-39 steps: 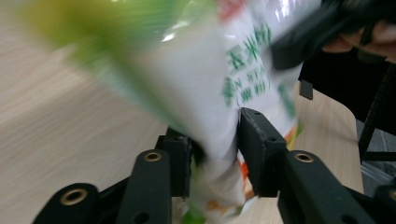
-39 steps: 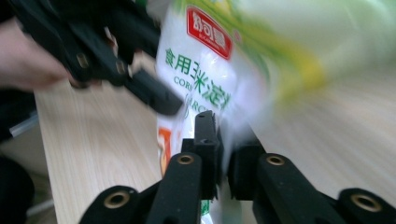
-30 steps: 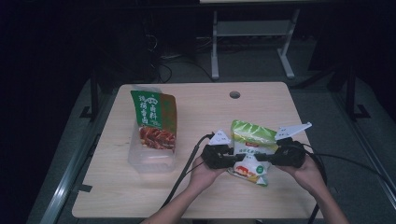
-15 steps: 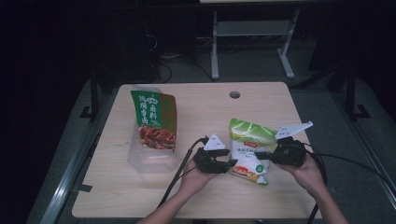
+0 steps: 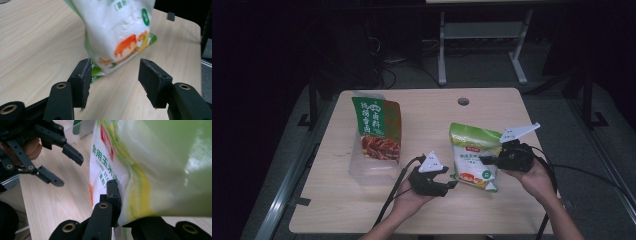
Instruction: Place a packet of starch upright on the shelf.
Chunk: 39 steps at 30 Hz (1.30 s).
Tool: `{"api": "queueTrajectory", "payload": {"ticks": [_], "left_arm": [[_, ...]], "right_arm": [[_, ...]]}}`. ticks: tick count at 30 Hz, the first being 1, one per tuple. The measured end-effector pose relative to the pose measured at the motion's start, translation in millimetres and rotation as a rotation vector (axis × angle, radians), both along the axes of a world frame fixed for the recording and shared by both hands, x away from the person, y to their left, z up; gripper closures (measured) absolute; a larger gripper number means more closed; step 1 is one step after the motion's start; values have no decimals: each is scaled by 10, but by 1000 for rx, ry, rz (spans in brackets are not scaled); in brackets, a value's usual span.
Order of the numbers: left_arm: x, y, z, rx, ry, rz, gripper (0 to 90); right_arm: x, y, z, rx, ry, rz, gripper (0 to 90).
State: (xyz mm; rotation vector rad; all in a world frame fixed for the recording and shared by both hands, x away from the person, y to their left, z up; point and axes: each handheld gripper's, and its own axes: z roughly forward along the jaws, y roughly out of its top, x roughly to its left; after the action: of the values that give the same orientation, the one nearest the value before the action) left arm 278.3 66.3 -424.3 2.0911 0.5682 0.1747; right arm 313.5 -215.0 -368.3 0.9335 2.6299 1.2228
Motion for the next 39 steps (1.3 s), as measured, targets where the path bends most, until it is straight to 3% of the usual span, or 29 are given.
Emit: {"api": "queueTrajectory", "payload": {"ticks": [7,16,19,31,39], "left_arm": [[-99,113,-22,7,-1,-12,414],[-233,236,-80,7,13,-15,383],[-267,276,-76,31,-1,-30,378],[-393,307,-65,22,-14,-50,358],[-428,329,-88,14,-19,-70,343]], "right_arm": [[53,110,52,-3,-24,20,883],[106,287,178,-7,-19,37,883],[123,340,221,5,-22,51,883],[155,565,410,43,-43,100,883],[179,801,550,28,-63,135,883]]}}
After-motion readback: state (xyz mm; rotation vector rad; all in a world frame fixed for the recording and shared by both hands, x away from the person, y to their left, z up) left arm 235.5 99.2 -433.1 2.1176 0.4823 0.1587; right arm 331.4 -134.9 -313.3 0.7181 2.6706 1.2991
